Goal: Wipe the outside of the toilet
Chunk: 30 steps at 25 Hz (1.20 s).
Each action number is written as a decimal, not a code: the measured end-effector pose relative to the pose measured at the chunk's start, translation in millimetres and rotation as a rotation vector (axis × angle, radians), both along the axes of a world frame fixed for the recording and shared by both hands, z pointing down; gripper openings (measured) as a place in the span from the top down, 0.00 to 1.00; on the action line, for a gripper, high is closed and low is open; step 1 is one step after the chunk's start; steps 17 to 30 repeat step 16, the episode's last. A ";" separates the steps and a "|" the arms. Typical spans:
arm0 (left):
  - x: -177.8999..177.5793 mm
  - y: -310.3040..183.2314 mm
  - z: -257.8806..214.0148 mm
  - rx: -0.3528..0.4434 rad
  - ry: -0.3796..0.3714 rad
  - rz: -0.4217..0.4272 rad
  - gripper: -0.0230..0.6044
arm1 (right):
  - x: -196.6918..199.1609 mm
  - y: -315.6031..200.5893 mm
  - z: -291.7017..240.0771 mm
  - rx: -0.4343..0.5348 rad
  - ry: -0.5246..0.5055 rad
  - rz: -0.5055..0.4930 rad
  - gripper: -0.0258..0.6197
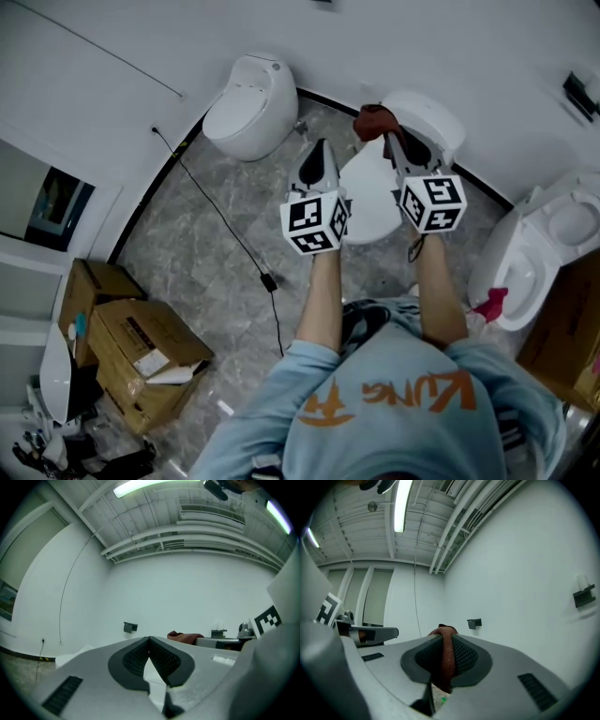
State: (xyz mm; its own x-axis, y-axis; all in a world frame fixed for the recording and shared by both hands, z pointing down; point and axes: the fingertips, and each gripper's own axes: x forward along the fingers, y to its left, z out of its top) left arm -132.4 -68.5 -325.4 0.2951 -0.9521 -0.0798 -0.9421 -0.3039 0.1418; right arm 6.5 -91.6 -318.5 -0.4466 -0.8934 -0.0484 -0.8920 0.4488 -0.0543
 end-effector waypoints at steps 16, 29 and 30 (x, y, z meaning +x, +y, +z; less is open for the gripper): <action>-0.6 -2.1 -10.0 0.116 0.011 0.052 0.97 | 3.1 -15.2 -4.9 0.045 0.029 -0.015 0.90; -0.6 -2.1 -10.0 0.116 0.011 0.052 0.97 | 3.1 -15.2 -4.9 0.045 0.029 -0.015 0.90; -0.6 -2.1 -10.0 0.116 0.011 0.052 0.97 | 3.1 -15.2 -4.9 0.045 0.029 -0.015 0.90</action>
